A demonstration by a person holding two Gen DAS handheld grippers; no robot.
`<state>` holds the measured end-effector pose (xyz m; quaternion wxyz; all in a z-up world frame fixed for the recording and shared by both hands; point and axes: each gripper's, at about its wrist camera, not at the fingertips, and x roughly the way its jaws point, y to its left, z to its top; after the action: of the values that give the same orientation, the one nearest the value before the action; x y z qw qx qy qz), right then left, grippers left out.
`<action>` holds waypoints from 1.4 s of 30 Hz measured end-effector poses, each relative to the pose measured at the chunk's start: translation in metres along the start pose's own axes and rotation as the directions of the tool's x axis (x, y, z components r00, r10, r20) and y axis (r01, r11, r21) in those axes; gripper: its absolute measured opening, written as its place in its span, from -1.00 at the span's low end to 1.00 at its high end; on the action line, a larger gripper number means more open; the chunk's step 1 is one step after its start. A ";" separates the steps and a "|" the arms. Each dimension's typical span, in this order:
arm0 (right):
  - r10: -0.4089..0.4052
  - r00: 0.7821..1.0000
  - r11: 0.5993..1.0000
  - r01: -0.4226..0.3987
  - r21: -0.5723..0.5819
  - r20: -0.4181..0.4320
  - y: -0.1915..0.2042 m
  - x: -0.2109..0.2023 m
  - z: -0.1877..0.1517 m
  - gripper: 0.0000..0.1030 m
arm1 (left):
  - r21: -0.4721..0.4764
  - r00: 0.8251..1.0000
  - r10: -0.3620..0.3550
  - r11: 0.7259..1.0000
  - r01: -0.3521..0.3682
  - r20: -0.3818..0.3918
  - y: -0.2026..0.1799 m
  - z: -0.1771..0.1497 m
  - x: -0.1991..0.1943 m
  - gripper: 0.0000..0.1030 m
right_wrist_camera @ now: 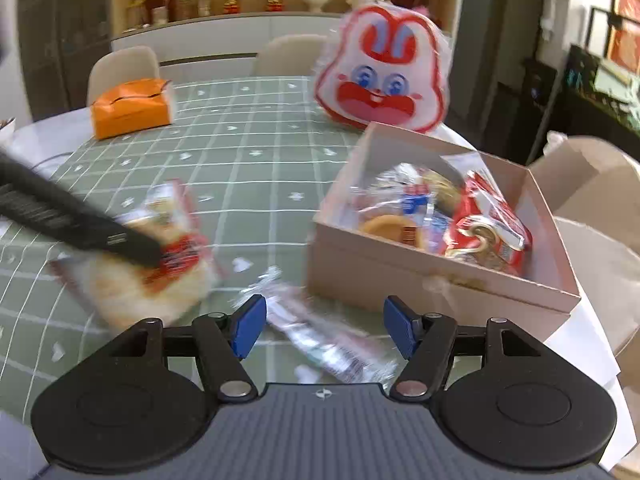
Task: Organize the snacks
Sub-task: 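Grasp the clear stick pack with the right gripper and lift it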
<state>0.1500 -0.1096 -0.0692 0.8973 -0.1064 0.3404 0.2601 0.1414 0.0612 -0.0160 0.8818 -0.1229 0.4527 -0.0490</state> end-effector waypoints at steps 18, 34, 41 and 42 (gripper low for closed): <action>0.054 0.986 0.996 -0.043 0.076 -0.156 0.047 0.014 -0.008 0.29 | -0.104 1.000 0.026 0.994 -0.028 -0.016 0.022 -0.034 -0.042 -0.60; 0.010 0.988 0.997 0.002 0.075 -0.155 0.033 0.028 -0.002 0.29 | -0.162 0.996 0.025 0.986 -0.039 -0.088 0.014 -0.048 -0.032 -0.60; 0.041 0.989 0.997 -0.032 0.064 -0.145 0.032 0.030 -0.002 0.29 | -0.176 0.996 0.025 0.984 -0.040 -0.087 0.013 -0.052 -0.035 -0.60; 0.052 0.988 0.997 -0.043 0.064 -0.143 0.033 0.030 -0.002 0.29 | -0.176 0.996 0.021 0.984 -0.036 -0.087 0.012 -0.052 -0.036 -0.60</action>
<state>0.1503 -0.0709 -0.0908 0.8666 -0.0899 0.4148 0.2625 0.0777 0.0712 -0.0205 0.8479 -0.1922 0.4940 -0.0008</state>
